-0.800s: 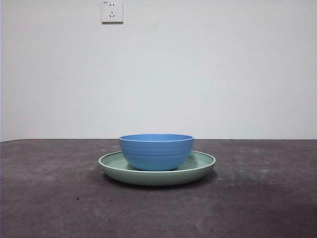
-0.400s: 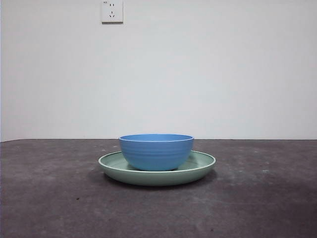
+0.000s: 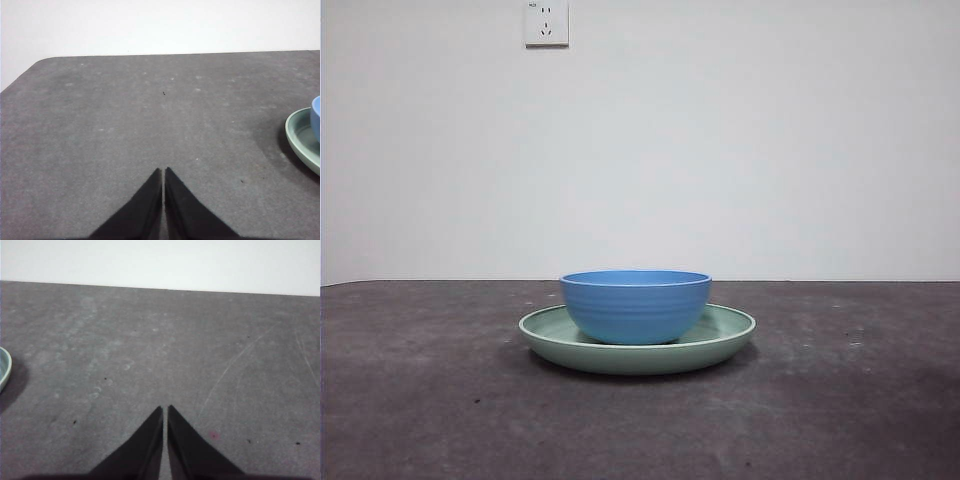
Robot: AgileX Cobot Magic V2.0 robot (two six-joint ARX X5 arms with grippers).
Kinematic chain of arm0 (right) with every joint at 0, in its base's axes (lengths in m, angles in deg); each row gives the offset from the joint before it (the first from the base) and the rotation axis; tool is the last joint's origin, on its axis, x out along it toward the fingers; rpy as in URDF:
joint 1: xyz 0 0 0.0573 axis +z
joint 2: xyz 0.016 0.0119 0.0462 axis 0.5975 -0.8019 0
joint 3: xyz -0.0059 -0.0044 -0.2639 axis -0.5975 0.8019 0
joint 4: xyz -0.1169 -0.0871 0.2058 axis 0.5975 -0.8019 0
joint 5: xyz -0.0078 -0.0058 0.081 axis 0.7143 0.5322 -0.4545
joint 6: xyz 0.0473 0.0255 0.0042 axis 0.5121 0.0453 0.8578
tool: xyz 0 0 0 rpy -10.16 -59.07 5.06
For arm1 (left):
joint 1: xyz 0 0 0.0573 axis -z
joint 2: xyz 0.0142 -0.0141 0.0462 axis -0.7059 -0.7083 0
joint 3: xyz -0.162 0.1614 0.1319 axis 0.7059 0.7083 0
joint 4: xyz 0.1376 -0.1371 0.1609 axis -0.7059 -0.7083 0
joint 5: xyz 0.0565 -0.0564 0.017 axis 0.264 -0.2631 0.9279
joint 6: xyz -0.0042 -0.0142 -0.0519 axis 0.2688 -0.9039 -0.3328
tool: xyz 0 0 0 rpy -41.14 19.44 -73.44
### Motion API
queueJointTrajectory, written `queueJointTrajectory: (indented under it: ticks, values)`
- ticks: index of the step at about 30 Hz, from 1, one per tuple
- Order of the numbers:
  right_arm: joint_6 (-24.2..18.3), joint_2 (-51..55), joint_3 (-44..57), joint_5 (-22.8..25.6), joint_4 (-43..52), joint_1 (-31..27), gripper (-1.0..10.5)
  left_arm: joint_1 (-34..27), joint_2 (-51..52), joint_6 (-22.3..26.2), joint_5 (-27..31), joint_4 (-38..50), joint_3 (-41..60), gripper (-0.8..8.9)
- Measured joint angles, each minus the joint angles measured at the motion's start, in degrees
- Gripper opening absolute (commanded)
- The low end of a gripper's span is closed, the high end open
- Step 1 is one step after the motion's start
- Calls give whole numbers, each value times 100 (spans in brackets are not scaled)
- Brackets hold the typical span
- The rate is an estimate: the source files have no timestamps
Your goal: Pick up the blue bowl, put it on the green plate, put it on desk
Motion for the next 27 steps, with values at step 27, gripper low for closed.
queueJointTrajectory:
  ticks: [27]
  values:
    - [76, 2, 2, -2, 26, 0, 10, 0, 0, 2, 0, 0, 0, 10]
